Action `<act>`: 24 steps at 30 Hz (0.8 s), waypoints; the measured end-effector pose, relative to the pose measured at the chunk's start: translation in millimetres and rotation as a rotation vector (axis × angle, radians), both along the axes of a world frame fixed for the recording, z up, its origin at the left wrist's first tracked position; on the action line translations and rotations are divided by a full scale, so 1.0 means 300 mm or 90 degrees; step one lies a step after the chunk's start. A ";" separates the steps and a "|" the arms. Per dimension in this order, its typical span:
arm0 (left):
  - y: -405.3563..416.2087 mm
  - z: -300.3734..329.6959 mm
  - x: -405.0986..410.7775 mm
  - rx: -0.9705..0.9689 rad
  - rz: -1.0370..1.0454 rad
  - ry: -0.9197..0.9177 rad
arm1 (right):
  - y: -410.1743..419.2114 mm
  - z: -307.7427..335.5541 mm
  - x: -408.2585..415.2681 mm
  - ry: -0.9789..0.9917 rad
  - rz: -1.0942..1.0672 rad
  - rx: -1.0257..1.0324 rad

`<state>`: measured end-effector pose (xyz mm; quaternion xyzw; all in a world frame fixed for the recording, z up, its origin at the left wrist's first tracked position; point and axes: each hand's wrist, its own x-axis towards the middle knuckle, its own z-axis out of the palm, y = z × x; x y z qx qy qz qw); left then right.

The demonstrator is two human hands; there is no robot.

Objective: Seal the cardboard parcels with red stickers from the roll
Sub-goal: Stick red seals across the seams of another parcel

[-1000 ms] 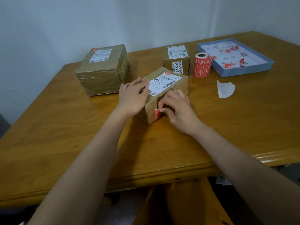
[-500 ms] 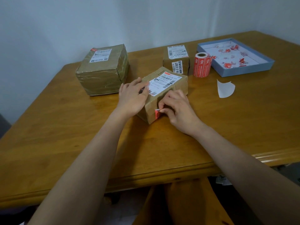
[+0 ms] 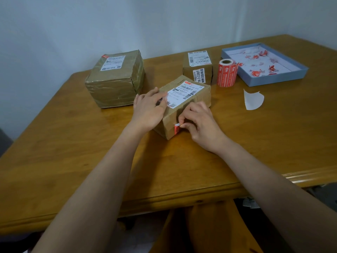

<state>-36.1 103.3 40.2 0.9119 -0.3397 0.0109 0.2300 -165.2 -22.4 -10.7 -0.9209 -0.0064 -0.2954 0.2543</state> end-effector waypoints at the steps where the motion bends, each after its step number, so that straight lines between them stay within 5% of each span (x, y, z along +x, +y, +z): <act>1: 0.000 0.000 0.000 -0.001 0.000 0.000 | -0.001 0.000 0.000 0.001 0.000 -0.003; 24: 0.001 0.013 -0.017 0.006 0.007 0.017 | -0.005 0.001 -0.012 0.007 0.028 0.019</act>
